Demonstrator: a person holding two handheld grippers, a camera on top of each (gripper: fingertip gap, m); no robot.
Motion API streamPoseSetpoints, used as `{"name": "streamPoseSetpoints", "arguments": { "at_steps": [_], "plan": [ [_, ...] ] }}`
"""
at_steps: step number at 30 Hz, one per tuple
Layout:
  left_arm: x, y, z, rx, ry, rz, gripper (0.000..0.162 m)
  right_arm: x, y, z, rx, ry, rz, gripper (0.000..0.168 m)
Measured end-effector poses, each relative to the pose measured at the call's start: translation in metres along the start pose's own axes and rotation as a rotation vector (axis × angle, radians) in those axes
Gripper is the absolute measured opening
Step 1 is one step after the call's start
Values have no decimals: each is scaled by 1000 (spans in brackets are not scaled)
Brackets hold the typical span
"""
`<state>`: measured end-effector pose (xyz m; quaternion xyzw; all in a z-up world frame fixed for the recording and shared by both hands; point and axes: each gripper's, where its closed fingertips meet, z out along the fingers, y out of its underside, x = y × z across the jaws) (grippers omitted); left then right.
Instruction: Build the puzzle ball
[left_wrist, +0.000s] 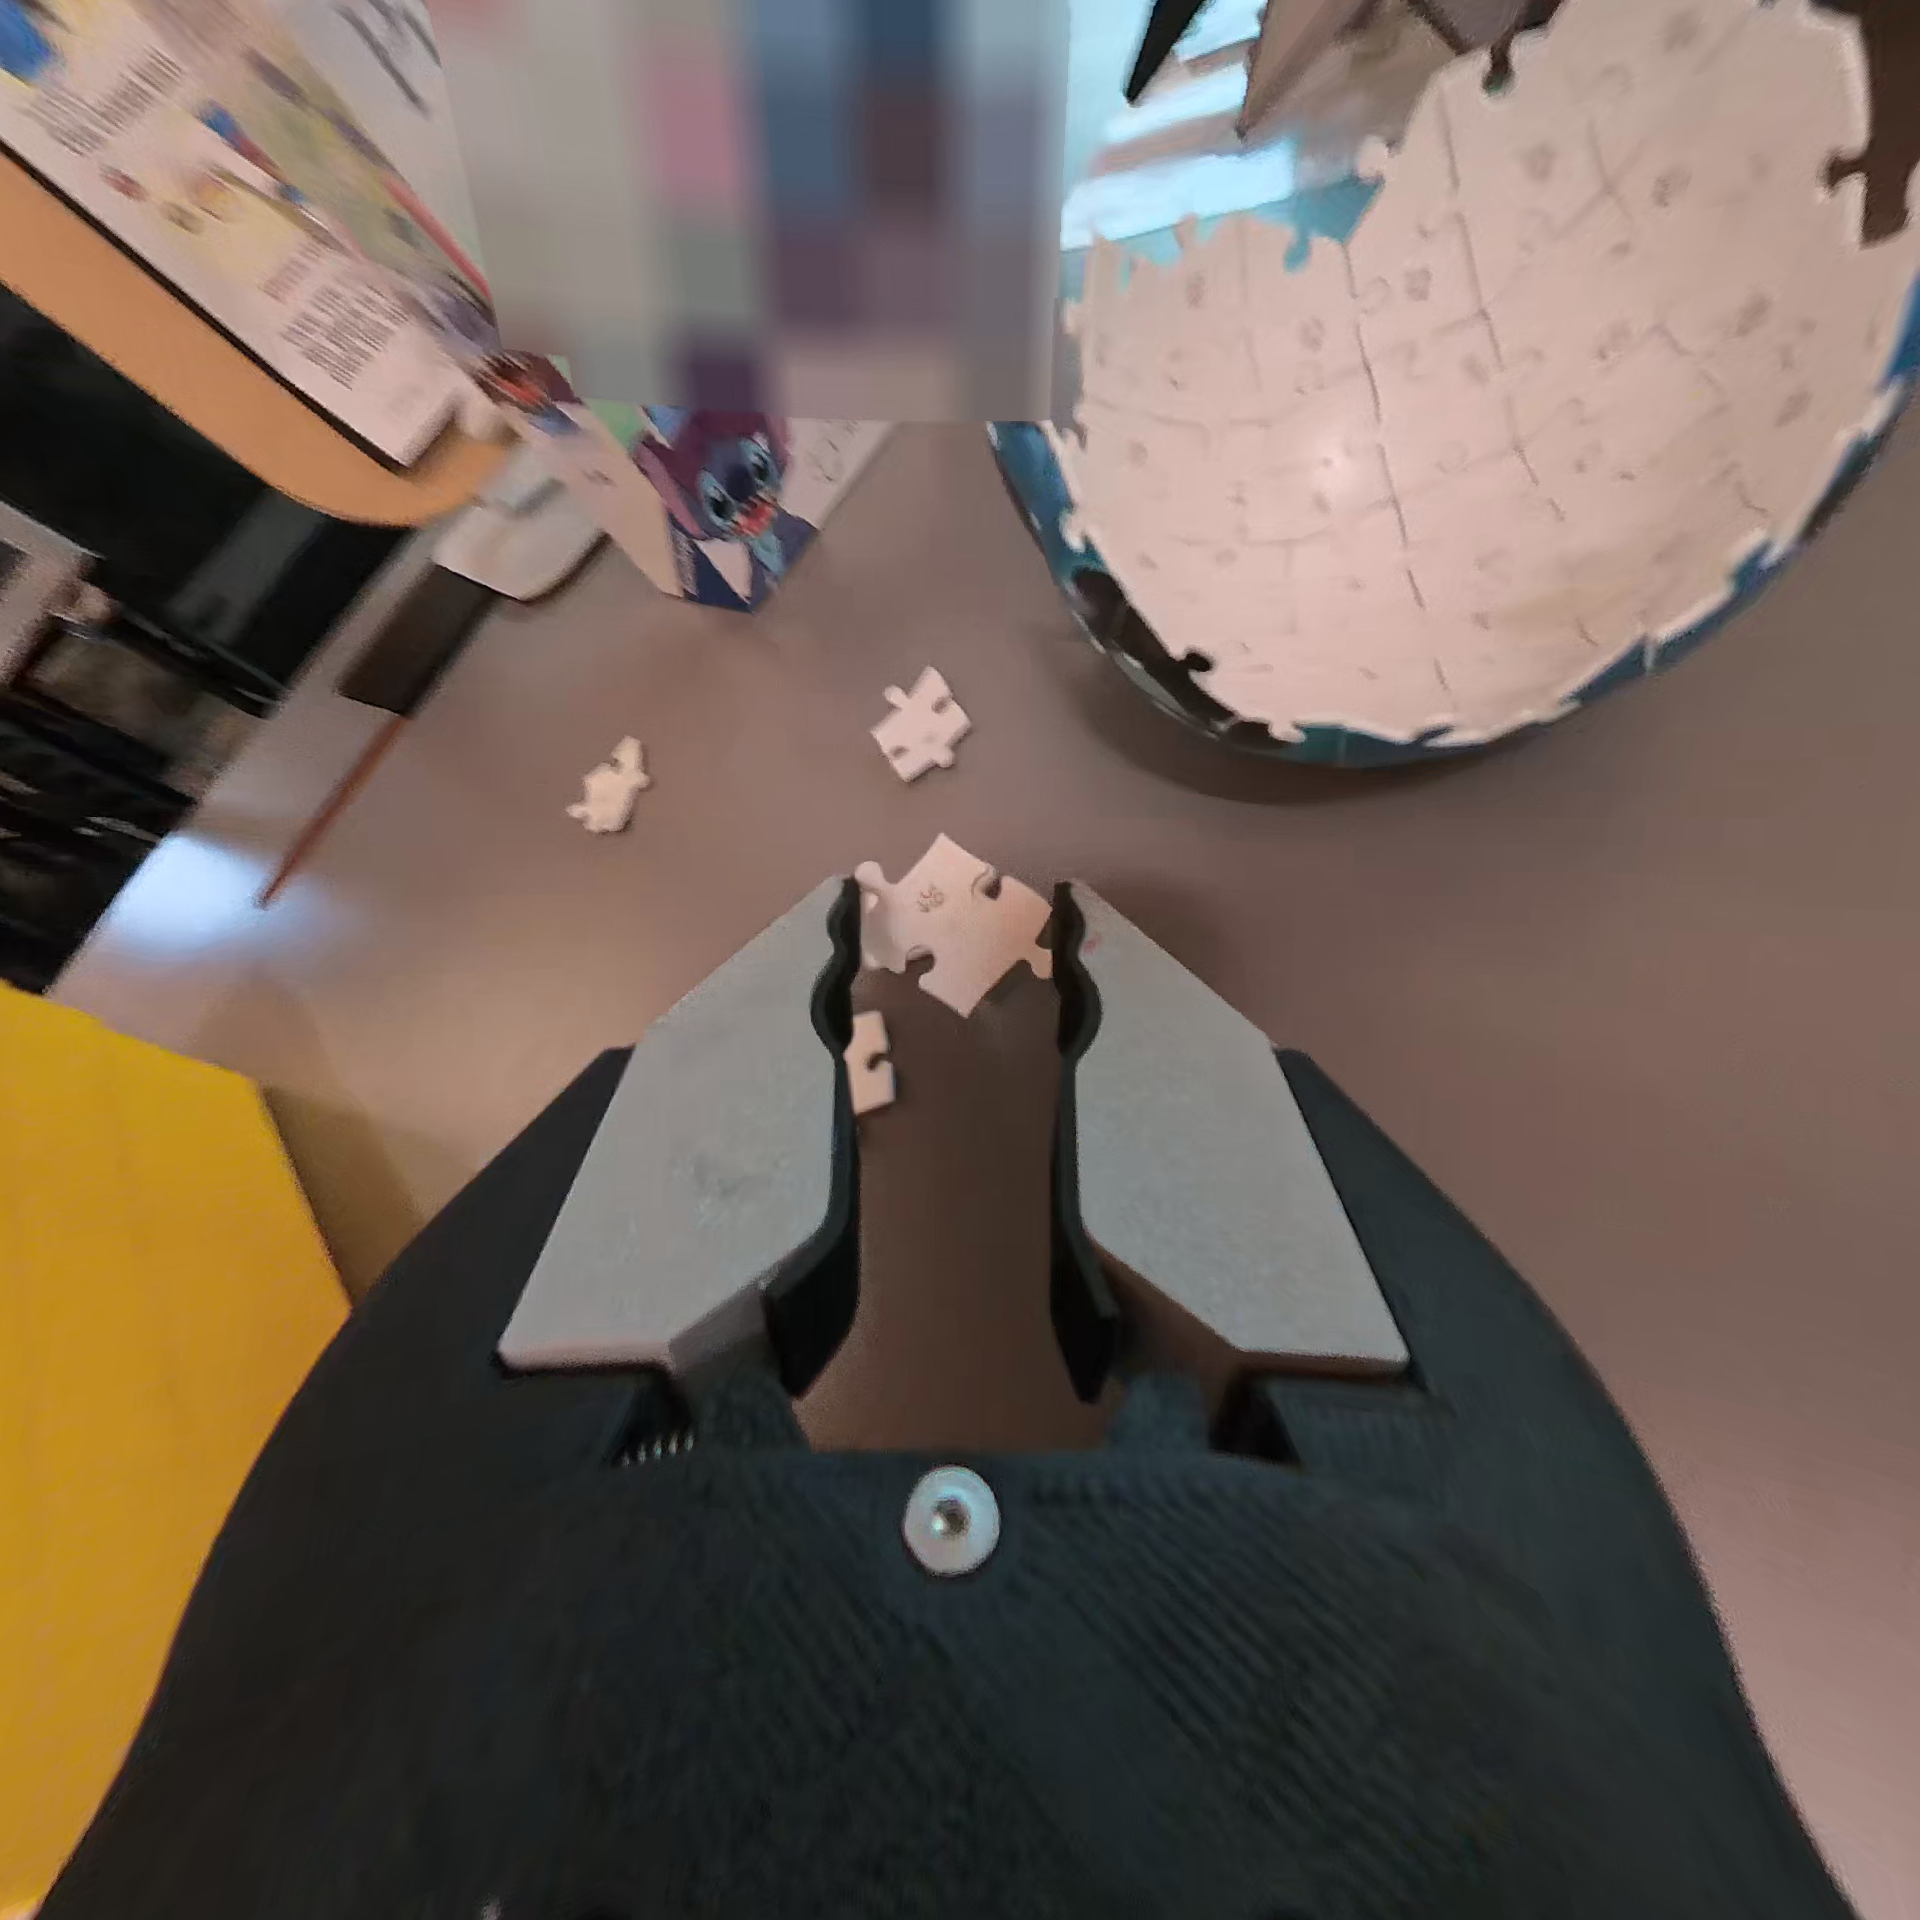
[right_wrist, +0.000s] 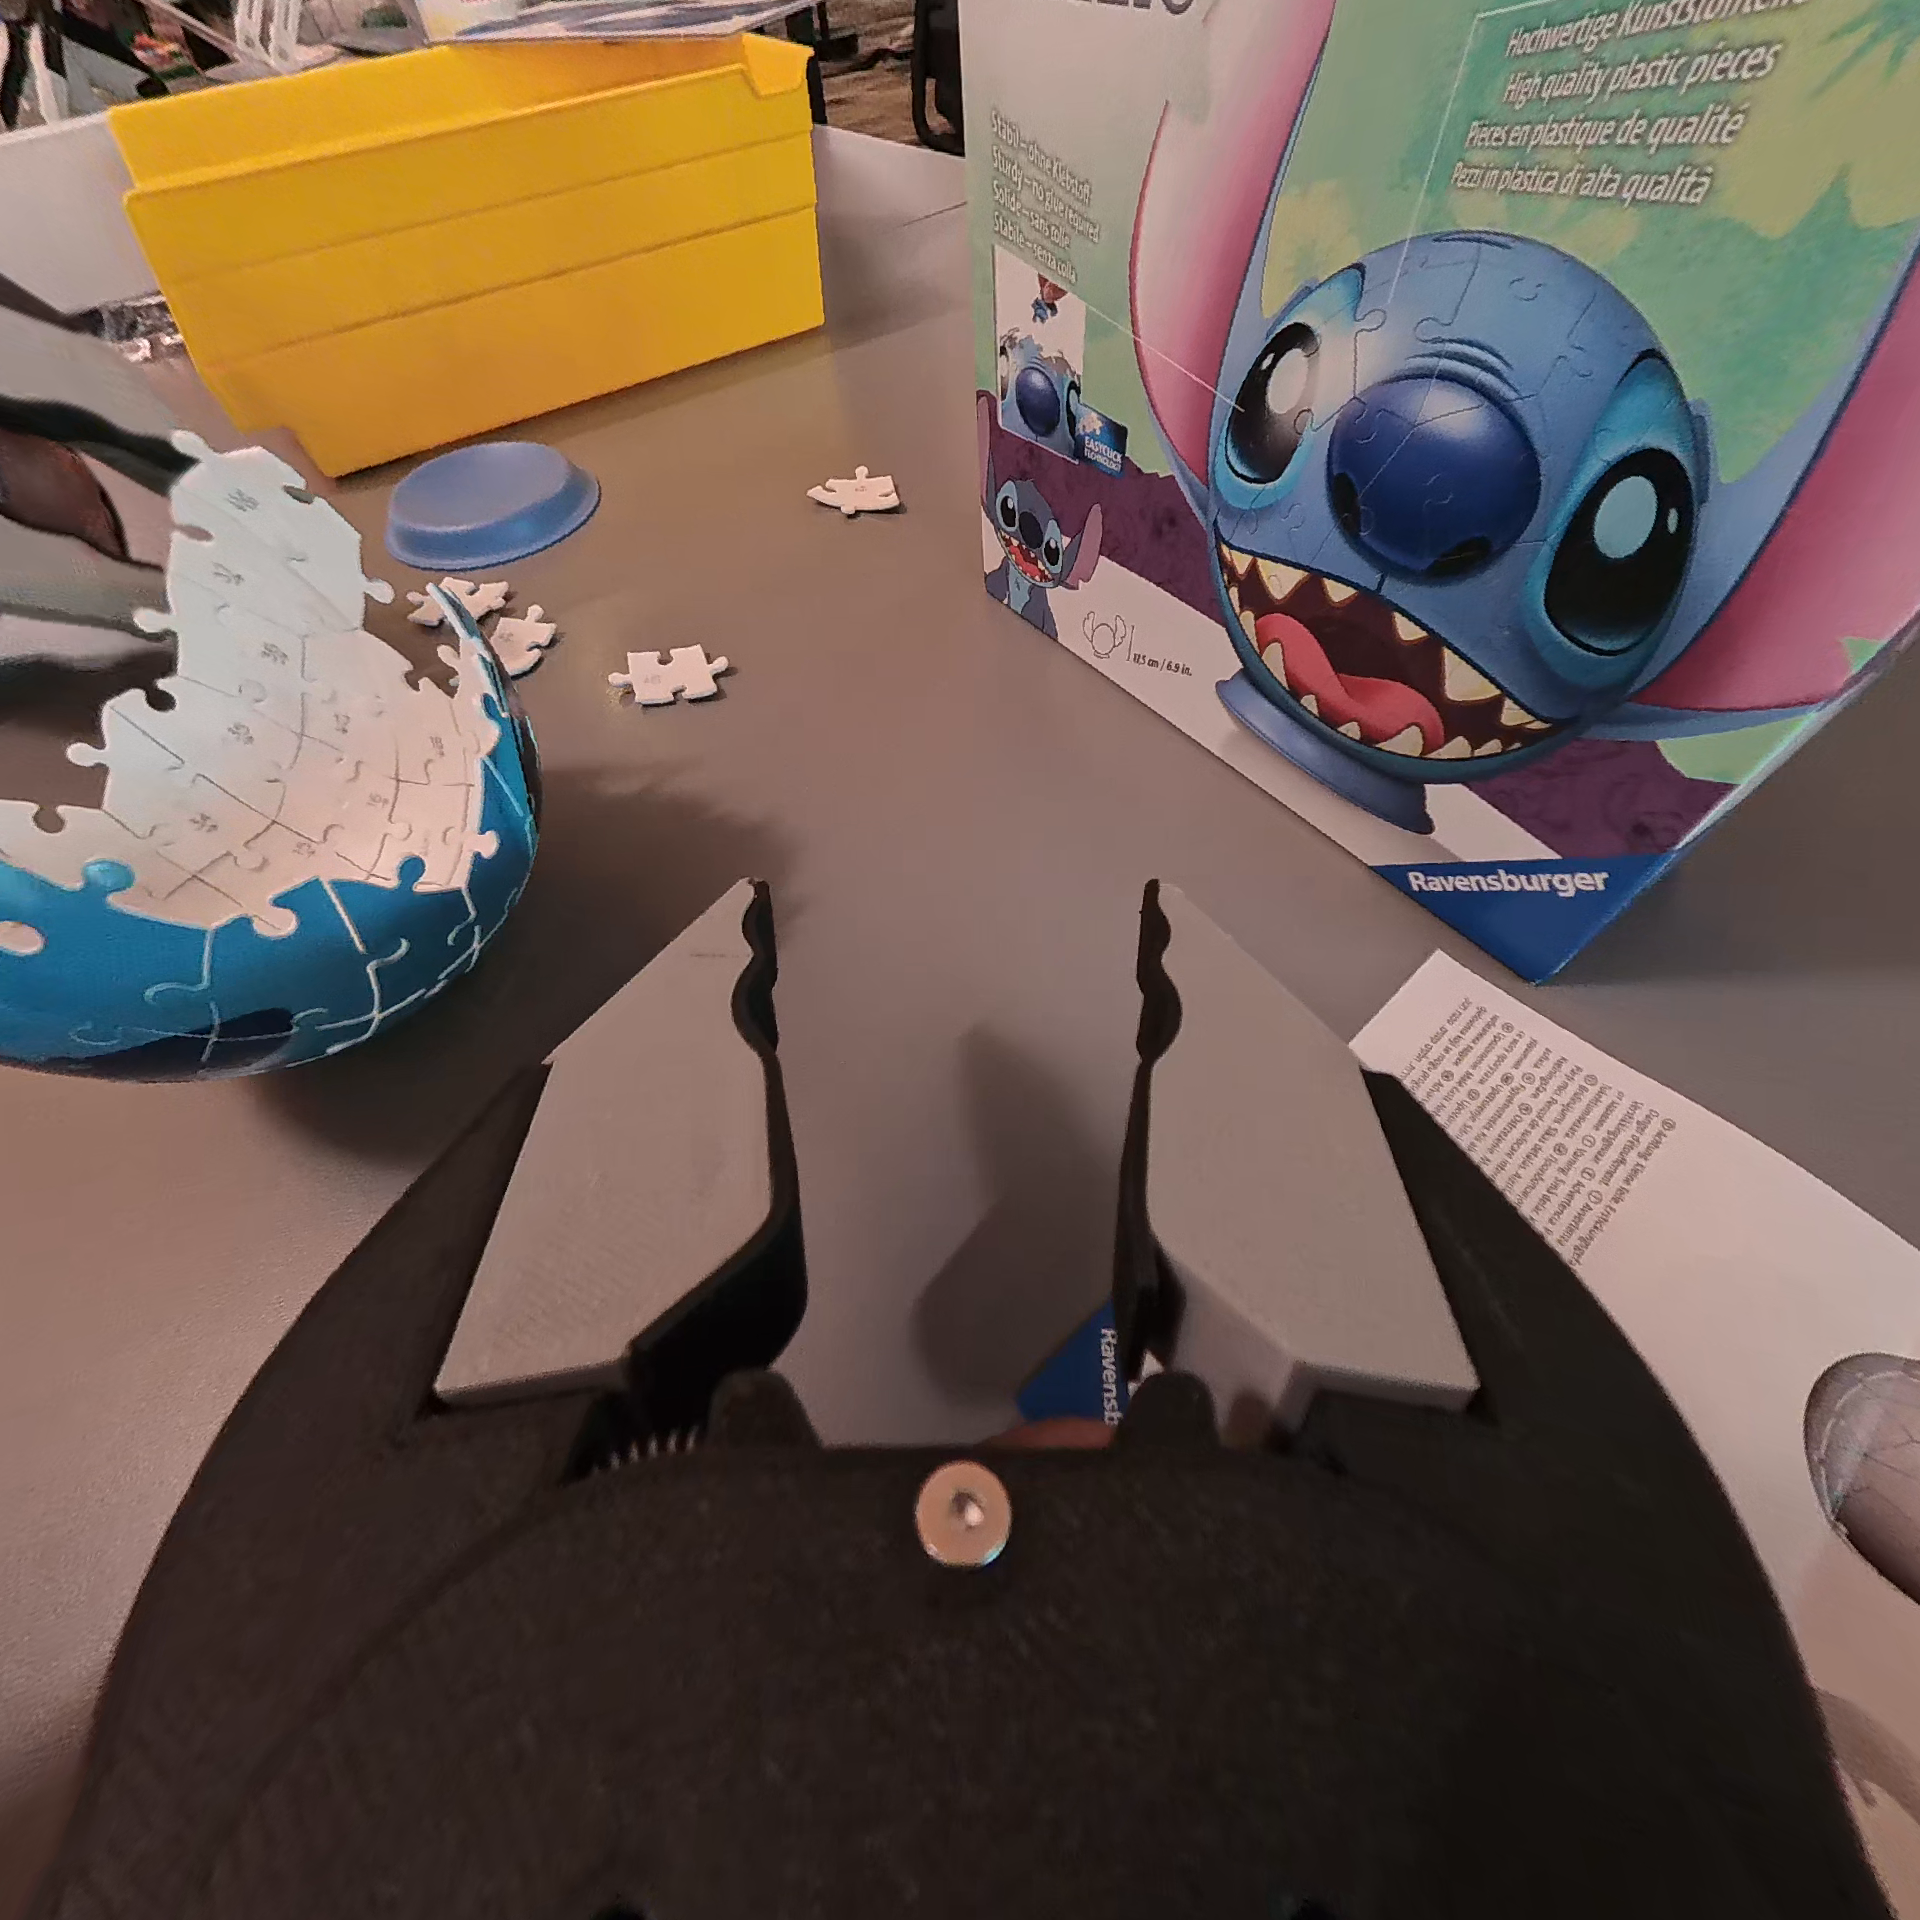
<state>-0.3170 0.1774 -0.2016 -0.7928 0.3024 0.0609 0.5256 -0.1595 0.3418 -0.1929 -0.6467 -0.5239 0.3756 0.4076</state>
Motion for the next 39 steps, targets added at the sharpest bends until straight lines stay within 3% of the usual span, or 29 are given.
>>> {"name": "streamPoseSetpoints", "arguments": {
  "at_steps": [14, 21, 27, 31, 34, 39],
  "plan": [
    [-30, -56, -44, 235, -333, 130, 35, -17, -41, -22, 199, -136, 38, 54],
    [-8, -104, -40, 274, -296, 256, 35, -98, -106, -21, 208, -431, -64, 46],
    [9, -147, -26, 259, -297, 458, 35, -163, -119, 12, 57, -638, -135, 44],
    [6, -153, -14, 227, -315, 522, 35, -173, -122, 17, 51, -740, -100, 28],
    [4, -150, -6, 223, -296, 523, 35, -168, -119, 24, 33, -752, -61, 0],
    [-1, -138, 2, 178, -290, 554, 30, -155, -110, 37, 19, -702, -41, 0]
  ]
}}
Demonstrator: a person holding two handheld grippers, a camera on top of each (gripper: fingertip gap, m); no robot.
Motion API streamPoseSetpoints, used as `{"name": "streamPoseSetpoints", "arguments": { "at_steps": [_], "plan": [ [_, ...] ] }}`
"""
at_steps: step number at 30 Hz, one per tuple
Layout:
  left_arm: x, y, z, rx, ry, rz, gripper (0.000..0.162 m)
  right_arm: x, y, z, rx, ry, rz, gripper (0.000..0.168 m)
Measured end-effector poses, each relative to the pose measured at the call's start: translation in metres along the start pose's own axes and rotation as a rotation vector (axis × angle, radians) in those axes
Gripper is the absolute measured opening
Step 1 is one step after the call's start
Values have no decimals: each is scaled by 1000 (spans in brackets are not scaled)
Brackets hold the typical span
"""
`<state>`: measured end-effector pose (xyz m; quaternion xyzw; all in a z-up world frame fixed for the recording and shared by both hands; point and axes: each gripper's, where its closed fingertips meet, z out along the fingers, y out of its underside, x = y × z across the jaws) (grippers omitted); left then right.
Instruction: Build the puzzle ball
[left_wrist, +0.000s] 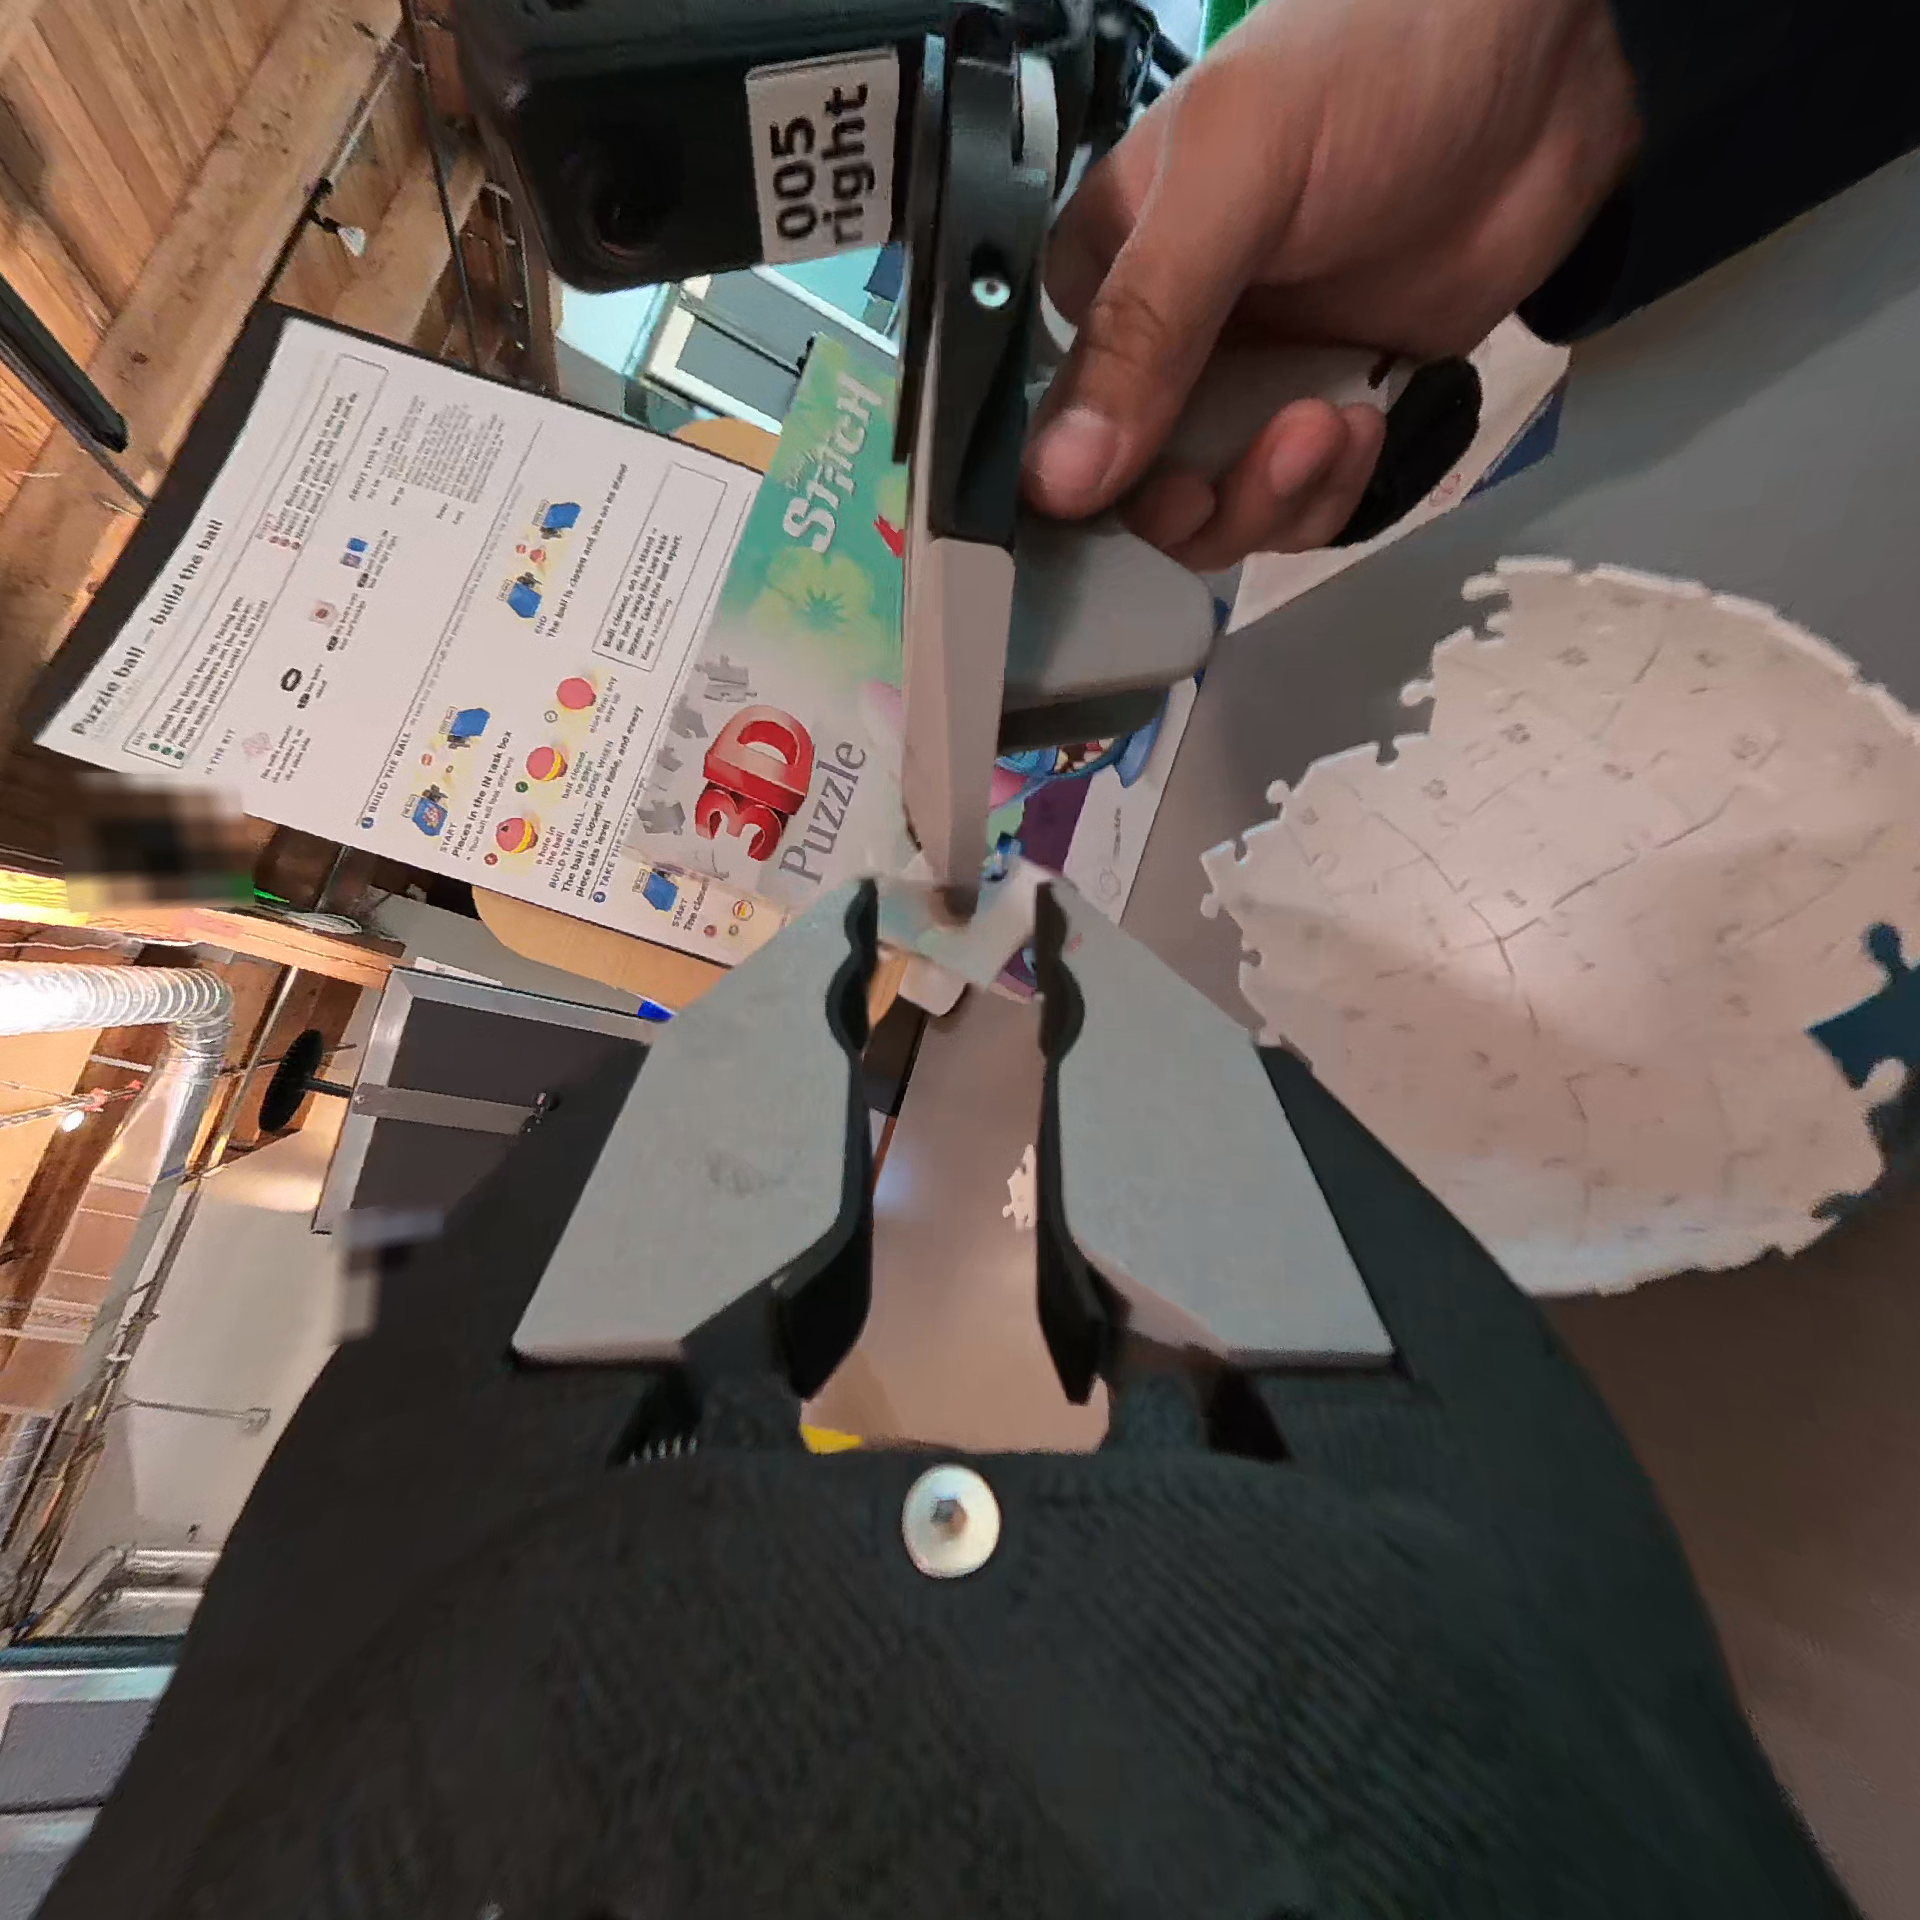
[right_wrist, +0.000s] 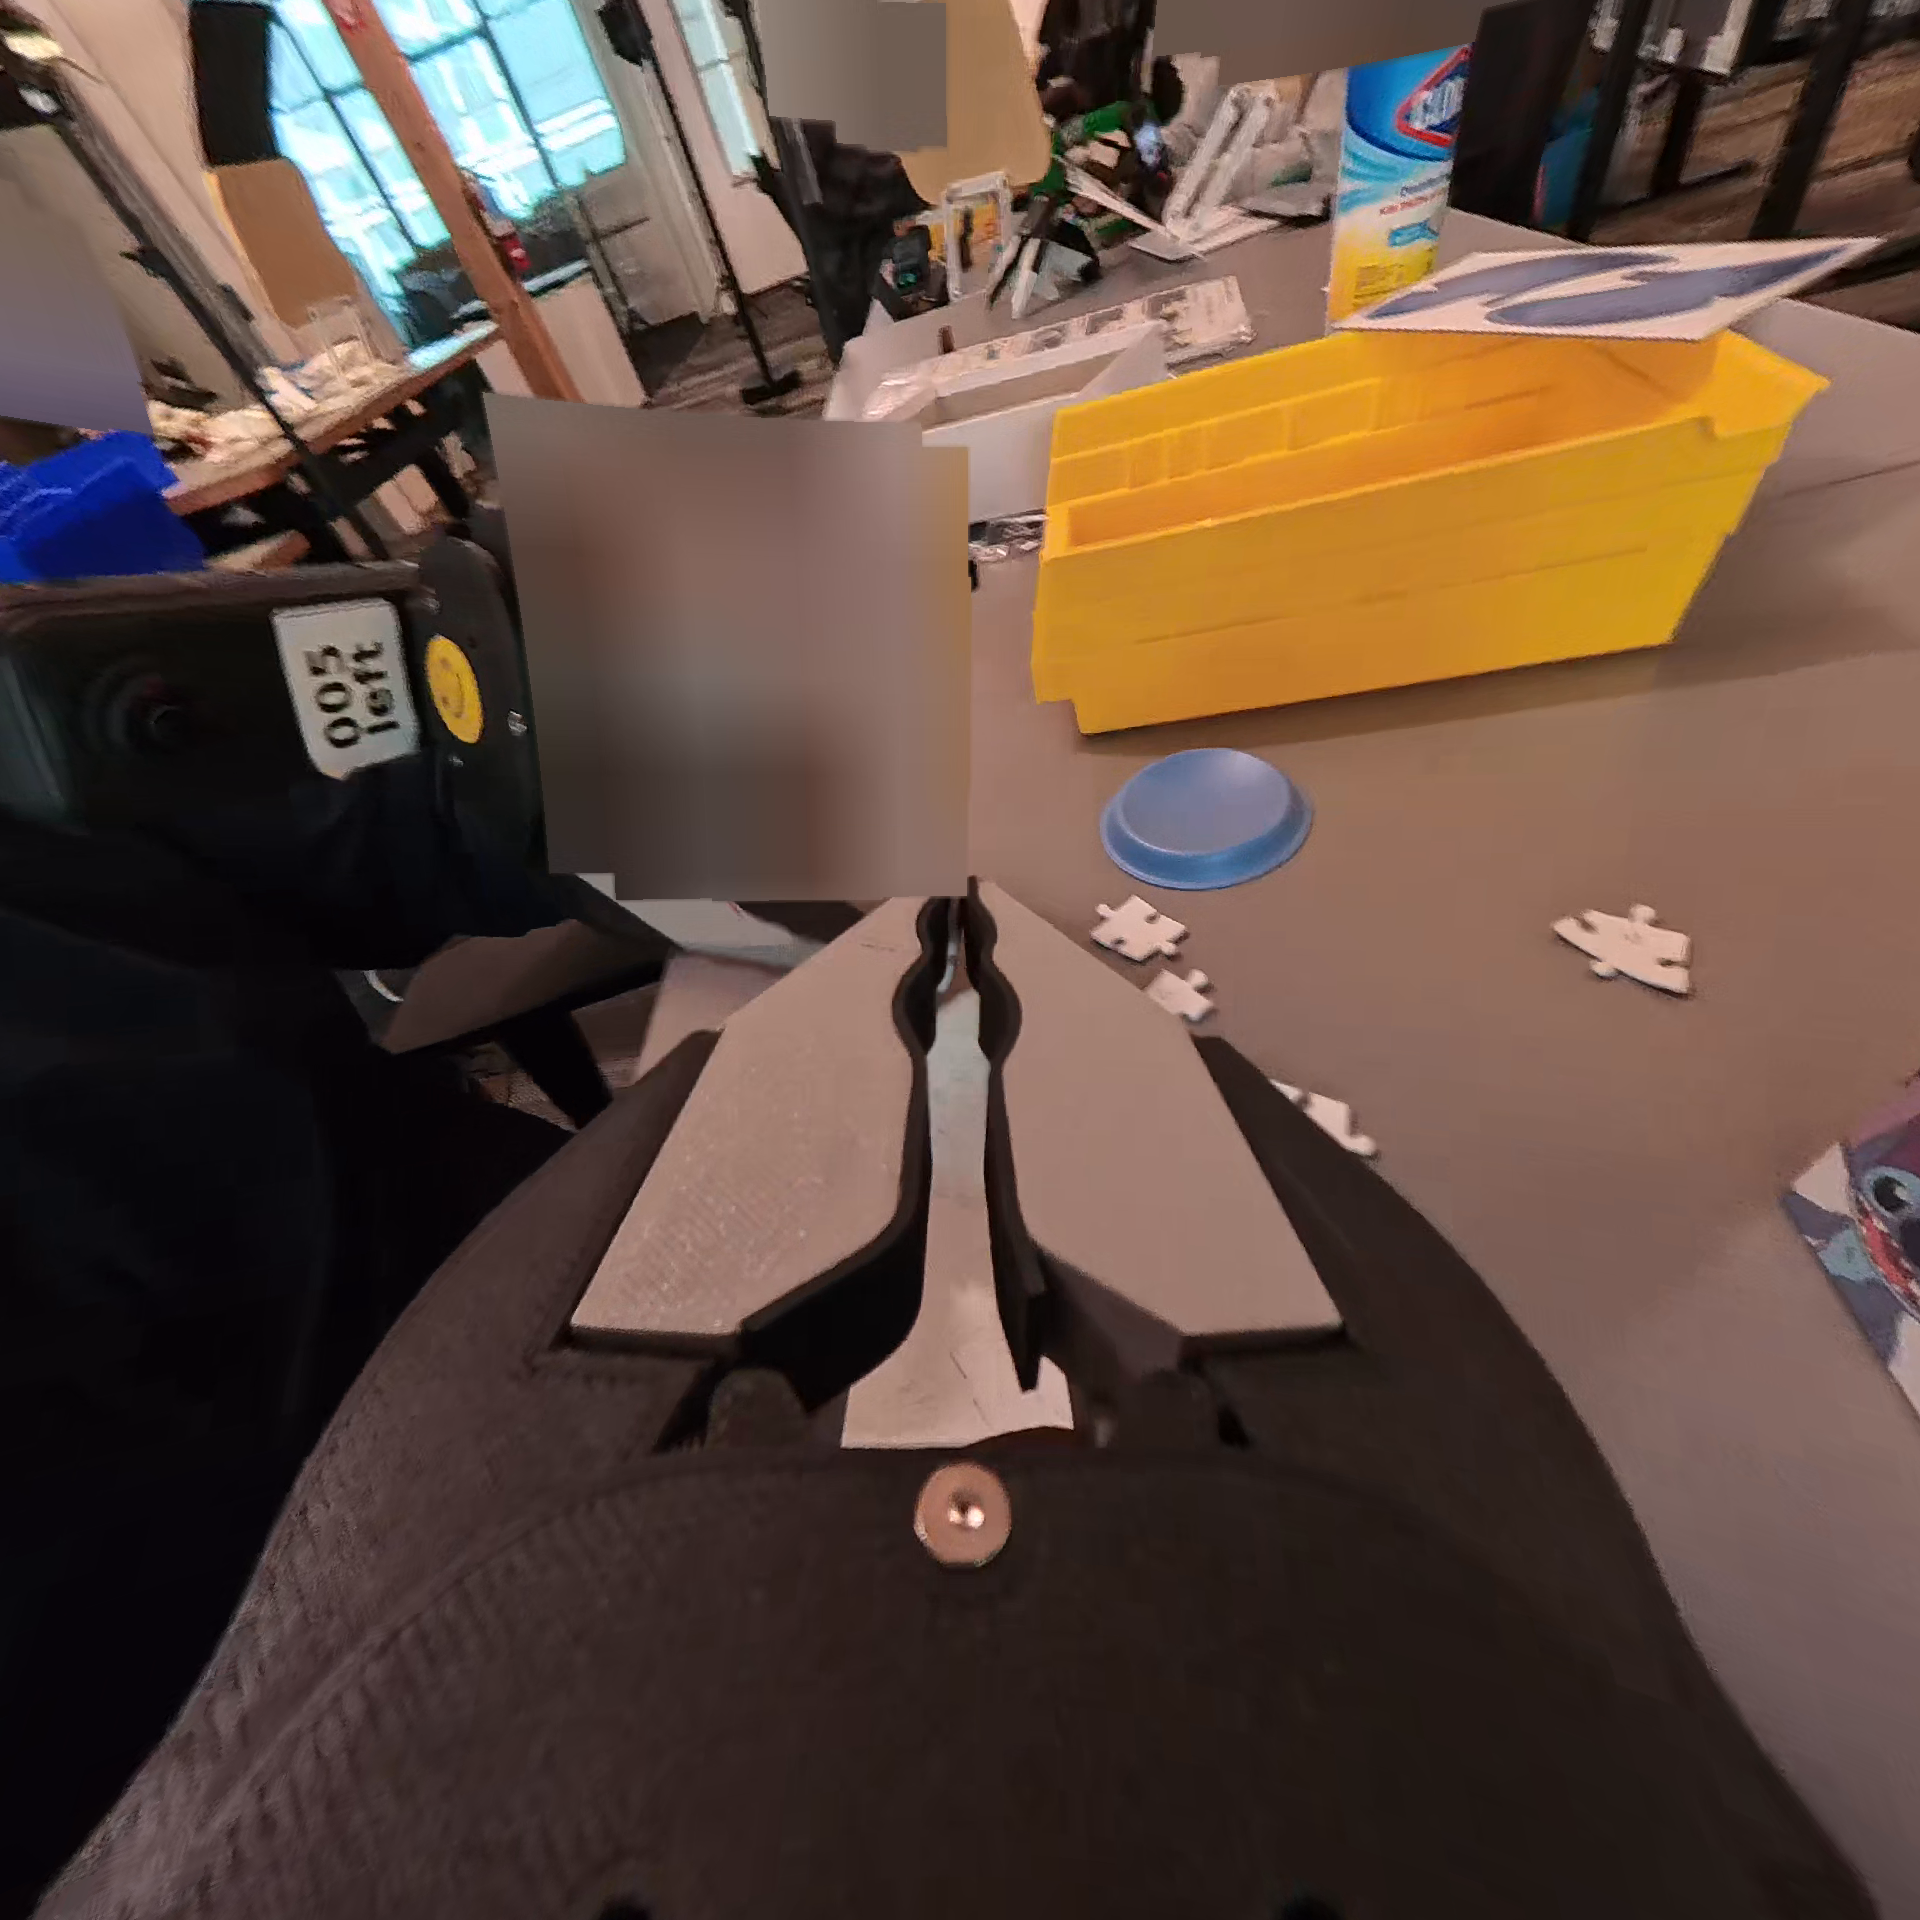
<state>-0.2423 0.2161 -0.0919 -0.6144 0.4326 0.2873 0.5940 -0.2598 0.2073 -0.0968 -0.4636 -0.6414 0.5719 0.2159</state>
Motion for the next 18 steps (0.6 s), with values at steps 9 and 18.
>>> {"name": "streamPoseSetpoints", "arguments": {
  "at_steps": [9, 18],
  "plan": [
    [-15, 20, -17, -40, 125, -425, 18, 15, -4, -34, 50, 78, -53, 0],
    [6, 5, -1, -113, 465, -888, 27, 2, 3, -25, 33, 17, -93, 0]
  ]
}}
